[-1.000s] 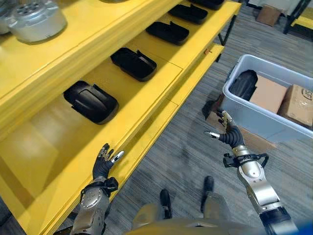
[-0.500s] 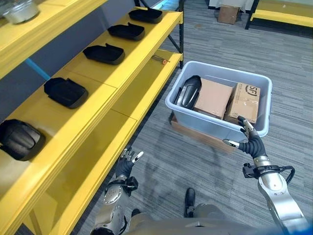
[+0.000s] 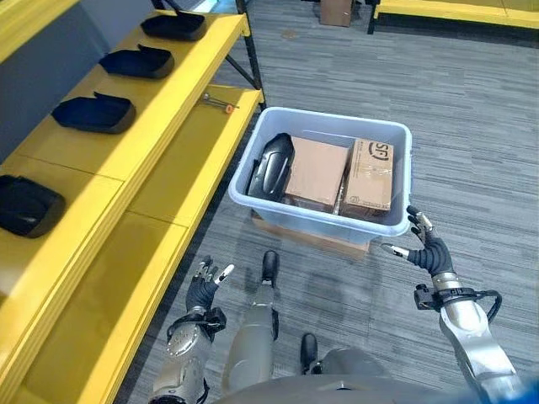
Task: Move parts from the plastic box to the shelf.
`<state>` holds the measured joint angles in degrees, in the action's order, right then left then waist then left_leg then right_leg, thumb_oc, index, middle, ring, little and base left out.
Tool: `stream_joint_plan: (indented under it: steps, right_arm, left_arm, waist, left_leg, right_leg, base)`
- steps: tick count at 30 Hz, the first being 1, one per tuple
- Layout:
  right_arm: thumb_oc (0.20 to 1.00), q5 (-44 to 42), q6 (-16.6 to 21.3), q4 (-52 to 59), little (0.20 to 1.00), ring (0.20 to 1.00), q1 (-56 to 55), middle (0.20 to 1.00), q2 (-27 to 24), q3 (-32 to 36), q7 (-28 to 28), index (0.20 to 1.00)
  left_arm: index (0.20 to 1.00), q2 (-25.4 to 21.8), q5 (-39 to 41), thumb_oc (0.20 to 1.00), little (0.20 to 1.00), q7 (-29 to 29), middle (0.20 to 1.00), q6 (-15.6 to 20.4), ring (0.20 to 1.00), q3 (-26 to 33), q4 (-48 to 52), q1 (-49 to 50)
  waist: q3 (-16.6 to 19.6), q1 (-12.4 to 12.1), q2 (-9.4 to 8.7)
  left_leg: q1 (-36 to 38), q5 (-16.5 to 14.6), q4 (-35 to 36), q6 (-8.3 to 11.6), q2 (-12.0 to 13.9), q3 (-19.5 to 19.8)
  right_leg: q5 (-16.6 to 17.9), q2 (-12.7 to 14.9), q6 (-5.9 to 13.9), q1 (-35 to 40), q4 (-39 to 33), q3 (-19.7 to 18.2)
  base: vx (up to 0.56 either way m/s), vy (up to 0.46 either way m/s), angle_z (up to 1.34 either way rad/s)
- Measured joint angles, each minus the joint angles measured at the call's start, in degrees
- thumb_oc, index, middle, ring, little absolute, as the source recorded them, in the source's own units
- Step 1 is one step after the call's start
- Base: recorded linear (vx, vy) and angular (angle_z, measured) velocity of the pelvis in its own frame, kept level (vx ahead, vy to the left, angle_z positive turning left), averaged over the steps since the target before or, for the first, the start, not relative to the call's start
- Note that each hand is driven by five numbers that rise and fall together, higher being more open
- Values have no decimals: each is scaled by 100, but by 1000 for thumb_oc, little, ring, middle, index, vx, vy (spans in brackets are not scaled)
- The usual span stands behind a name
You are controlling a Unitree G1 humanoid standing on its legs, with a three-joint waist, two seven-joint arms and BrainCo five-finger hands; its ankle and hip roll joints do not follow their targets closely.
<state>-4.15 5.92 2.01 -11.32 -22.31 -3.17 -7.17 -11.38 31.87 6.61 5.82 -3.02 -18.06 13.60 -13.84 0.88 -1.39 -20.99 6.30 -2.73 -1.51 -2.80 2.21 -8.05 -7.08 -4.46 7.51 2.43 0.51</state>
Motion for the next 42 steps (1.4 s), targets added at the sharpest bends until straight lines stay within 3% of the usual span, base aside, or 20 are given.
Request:
stream_joint_plan:
  steps: [1, 2, 3, 4, 6, 8, 9, 12, 18, 20, 21, 23, 24, 26, 28, 29, 31, 35, 40, 42]
  right_arm:
    - [1000, 0, 3, -2, 1000, 1000, 53, 1000, 3, -30, 35, 1000]
    - [1000, 0, -13, -31, 1000, 1000, 98, 1000, 43, -210, 92, 1000]
    - [1000, 2, 0, 57, 1000, 1000, 61, 1000, 39, -257, 180, 1000]
    - [1000, 3, 0, 156, 1000, 1000, 35, 1000, -86, -231, 187, 1000]
    - [1000, 4, -57, 152, 1000, 1000, 31, 1000, -76, -268, 195, 1000]
    - [1000, 4, -92, 150, 1000, 1000, 65, 1000, -34, -356, 215, 1000]
    - [1000, 5, -99, 141, 1000, 1000, 68, 1000, 33, -416, 252, 1000]
    - [1000, -2, -106, 139, 1000, 1000, 205, 1000, 124, -380, 247, 1000]
    - [1000, -4, -179, 139, 1000, 1000, 255, 1000, 158, -383, 292, 1000]
    - [1000, -1, -193, 141, 1000, 1000, 303, 1000, 190, -388, 303, 1000]
    - [1000, -1, -197, 127, 1000, 1000, 389, 1000, 216, -432, 306, 1000]
    - [1000, -1, -193, 56, 1000, 1000, 513, 1000, 202, -517, 321, 1000]
    - [1000, -1, -194, 5, 1000, 1000, 560, 1000, 201, -542, 340, 1000]
    - [1000, -3, -193, -24, 1000, 1000, 520, 1000, 202, -549, 369, 1000]
    - [1000, -6, -194, 33, 1000, 1000, 362, 1000, 149, -568, 421, 1000]
    - [1000, -4, -181, 137, 1000, 1000, 202, 1000, 103, -578, 431, 1000]
    - [1000, -2, -183, 137, 1000, 1000, 10, 1000, 95, -566, 461, 1000]
    - [1000, -6, -190, 134, 1000, 1000, -125, 1000, 93, -285, 462, 1000]
    - [1000, -14, -192, 135, 1000, 1000, -182, 1000, 87, -241, 460, 1000]
    - [1000, -16, -193, 136, 1000, 1000, -239, 1000, 80, -207, 457, 1000]
  left_arm:
    - [1000, -15, 2, 1000, 1000, -3, 1000, 8, 1000, -101, 1, -23]
    - [1000, -139, 5, 1000, 1000, 0, 1000, 19, 1000, -142, 40, 3]
    - [1000, -110, 6, 1000, 1000, 11, 1000, 20, 1000, -162, 64, -81]
    - [1000, -57, 6, 1000, 1000, 1, 1000, 24, 1000, -219, 166, -199]
    - [1000, -142, 6, 1000, 1000, 2, 1000, 127, 1000, -211, 212, -530]
    - [1000, -216, 9, 1000, 1000, 11, 1000, 139, 1000, -204, 211, -758]
    - [1000, -364, 18, 1000, 1000, 19, 1000, 117, 1000, -233, 190, -685]
    - [1000, -528, 11, 1000, 1000, 33, 1000, 94, 1000, -247, 190, -353]
    - [1000, -653, 1, 1000, 1000, 10, 1000, 58, 1000, -248, 231, -176]
    - [1000, -737, 0, 1000, 1000, 3, 1000, 51, 1000, -242, 233, -254]
    - [1000, -749, -1, 1000, 1000, 2, 1000, 52, 1000, -199, 238, -168]
    - [1000, -688, 1, 1000, 1000, 1, 1000, 58, 1000, -101, 270, -120]
    - [1000, -631, 1, 1000, 1000, 1, 1000, 60, 1000, -45, 270, -126]
    - [1000, -535, 1, 1000, 1000, -23, 1000, 58, 1000, -53, 268, -159]
    - [1000, -416, 0, 1000, 1000, -31, 1000, 56, 1000, -7, 284, -79]
    - [1000, -334, -1, 1000, 1000, -38, 1000, 54, 1000, -36, 323, 115]
    - [1000, -236, -6, 1000, 1000, -45, 1000, 51, 1000, -49, 338, 283]
    - [1000, -232, -12, 1000, 1000, -54, 1000, -47, 1000, -74, 341, 565]
    - [1000, -225, -61, 1000, 1000, -166, 1000, -64, 1000, -159, 356, 536]
    - [1000, -226, -115, 1000, 1000, -171, 1000, -67, 1000, -199, 355, 381]
  waist:
    - [66, -36, 92]
    - [169, -60, 213]
    - [254, 49, 197]
    - [286, 184, 331]
    - [289, 252, 179]
    - [213, 216, 50]
    - [208, 104, -85]
    - [276, 31, -147]
    - [373, 20, -221]
    - [369, 43, -202]
    - [358, -23, -158]
    - [366, -126, -124]
    - [350, -96, -86]
    - [328, 19, 20]
    - [319, -16, 4]
    - [338, -14, 19]
    - [361, -8, 120]
    - [403, -19, 220]
    - [405, -13, 242]
    - [349, 3, 207]
  left_leg:
    - [329, -34, -99, -418, -129, -226]
    - [893, 287, 207, -922, -87, -348]
    - [1096, 281, 452, -773, -143, -335]
    - [1078, 309, 514, -774, -190, -367]
    - [1001, 201, 417, -811, -389, -455]
    - [988, 115, 352, -722, -439, -389]
    - [971, -146, 130, -503, -380, -420]
    - [787, -492, -190, -429, -314, -516]
    - [800, -466, -210, -441, -304, -480]
    - [877, -453, -128, -486, -272, -517]
    - [1039, -412, 20, -516, -172, -661]
    - [1335, -438, 239, -587, -127, -908]
    - [1435, -384, 384, -589, -117, -907]
    - [1553, -269, 585, -486, -30, -775]
    - [1660, -222, 661, -405, -34, -790]
    - [1774, -178, 774, -363, -121, -710]
    - [1812, -159, 757, -279, -101, -518]
    - [1902, -143, 758, -152, -8, -332]
    - [1845, -123, 667, -12, 17, -177]
    - [1687, -94, 351, 227, -58, -135]
  right_leg:
    - [-11, -151, 17, 3, 245, -193]
    - [-493, -399, 443, 6, 824, -338]
    - [-1026, 59, 521, -235, 1465, -235]
    - [-1036, 552, 700, -321, 1324, -225]
    - [-813, 1437, 1194, -292, 537, -272]
    - [-502, 1763, 1346, -305, -81, -303]
    - [-227, 1815, 1260, -310, -23, -296]
    - [-256, 1759, 1133, -339, 17, -260]
    - [-212, 1725, 1157, -493, 304, -271]
    - [-128, 1681, 1258, -718, 591, -257]
    - [-64, 1685, 1346, -829, 813, -112]
    - [-21, 1693, 1343, -916, 949, 767]
    - [-70, 1534, 1274, -948, 966, 819]
    - [-253, 865, 1173, -1138, 1016, 68]
    - [-298, 522, 949, -1569, 1180, 109]
    - [94, 531, 534, -1566, 916, 224]
    - [265, 439, 353, -1264, 489, 237]
    - [443, 350, 297, -849, -54, 514]
    - [448, 313, 277, -739, -148, 651]
    - [453, 418, 252, -711, -151, 866]
  base:
    - [443, 454, -157]
    - [442, 502, -160]
    - [238, 295, -110]
    - [168, 207, -33]
    - [127, 154, 11]
    - [168, 208, 23]
    - [138, 213, 8]
    - [110, 175, -6]
    - [56, 165, 4]
    - [23, 190, -28]
    - [38, 152, -85]
    - [61, 100, -88]
    - [45, 34, -25]
    - [31, 12, 10]
    - [11, -56, 25]
    - [-4, -100, 43]
    - [-4, -87, 36]
    - [-2, -114, 31]
    - [-69, -72, 17]
    - [-104, -15, 48]
